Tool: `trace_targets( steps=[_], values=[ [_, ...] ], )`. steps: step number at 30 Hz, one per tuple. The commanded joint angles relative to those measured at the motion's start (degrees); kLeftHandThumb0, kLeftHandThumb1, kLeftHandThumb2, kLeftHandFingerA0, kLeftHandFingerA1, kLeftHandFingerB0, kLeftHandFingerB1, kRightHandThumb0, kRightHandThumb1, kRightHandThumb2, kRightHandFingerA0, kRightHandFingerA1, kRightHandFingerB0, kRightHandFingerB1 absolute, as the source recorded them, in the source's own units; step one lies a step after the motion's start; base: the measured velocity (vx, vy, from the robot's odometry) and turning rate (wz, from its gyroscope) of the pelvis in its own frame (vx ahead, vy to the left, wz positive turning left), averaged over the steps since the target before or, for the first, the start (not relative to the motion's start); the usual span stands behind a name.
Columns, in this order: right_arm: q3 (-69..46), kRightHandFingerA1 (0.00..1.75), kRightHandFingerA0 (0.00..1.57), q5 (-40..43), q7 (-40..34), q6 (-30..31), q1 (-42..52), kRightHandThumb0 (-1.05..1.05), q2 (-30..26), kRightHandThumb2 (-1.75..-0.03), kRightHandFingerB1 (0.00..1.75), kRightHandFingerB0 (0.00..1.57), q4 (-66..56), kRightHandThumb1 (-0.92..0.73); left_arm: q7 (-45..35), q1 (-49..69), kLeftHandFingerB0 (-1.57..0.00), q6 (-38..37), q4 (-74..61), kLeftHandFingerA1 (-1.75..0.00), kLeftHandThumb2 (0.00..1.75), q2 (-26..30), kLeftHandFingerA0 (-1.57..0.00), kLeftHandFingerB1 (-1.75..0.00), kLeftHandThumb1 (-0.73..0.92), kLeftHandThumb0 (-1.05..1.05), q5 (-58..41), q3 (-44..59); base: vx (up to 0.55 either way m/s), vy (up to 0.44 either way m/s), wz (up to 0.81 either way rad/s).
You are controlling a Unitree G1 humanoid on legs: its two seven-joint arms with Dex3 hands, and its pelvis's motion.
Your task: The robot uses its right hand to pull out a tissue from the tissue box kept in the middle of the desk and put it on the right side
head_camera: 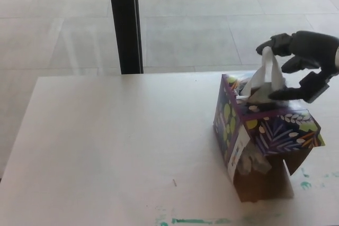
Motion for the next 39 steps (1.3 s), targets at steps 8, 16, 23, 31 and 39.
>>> trace_targets(
  steps=[8,16,23,31,39],
  values=[
    [4.41,0.8,0.59,-8.57,8.58,-6.17,3.57,-0.53,-6.2,-0.83,0.5,0.37,-5.36,-0.46,-0.99,2.35,-0.42,-0.8,1.38,-0.58,0.77,2.33,-0.61,-0.64,0.92,-1.05,-0.85,0.26,0.0,0.0,0.0],
    [-2.75,1.5,0.71,-13.68,-9.31,-16.15,10.93,-0.31,-4.97,-0.68,0.6,0.7,-10.43,-0.8,-1.04,2.36,-0.43,-3.23,2.96,-0.58,0.76,2.17,-0.64,-0.63,0.92,-1.05,-1.29,0.47,0.0,0.0,0.0],
    [-4.43,1.58,0.75,-18.9,-20.93,-19.82,15.01,-0.31,-3.82,-0.66,0.62,0.75,-12.33,-0.74,-1.84,2.72,-0.42,-4.67,3.0,-0.58,0.81,1.95,-0.63,-0.61,0.92,-1.05,-1.74,0.85,0.0,0.0,0.0],
    [-4.37,1.59,0.83,-21.37,-23.57,-21.16,15.89,-0.32,-2.85,-0.69,0.65,0.77,-12.59,-0.73,-1.28,3.61,-0.45,-6.55,2.8,-0.57,0.85,1.0,-0.67,-0.59,0.92,-1.05,-1.82,1.1,0.0,0.0,0.0],
    [-3.62,1.7,0.86,-27.29,-32.45,-22.91,17.11,-0.31,-2.1,-0.67,0.82,0.86,-10.98,-0.67,-1.8,3.94,-0.45,-7.86,2.84,-0.56,0.86,0.57,-0.66,-0.58,0.92,-1.05,-2.13,1.45,0.0,0.0,0.0]
  ],
)
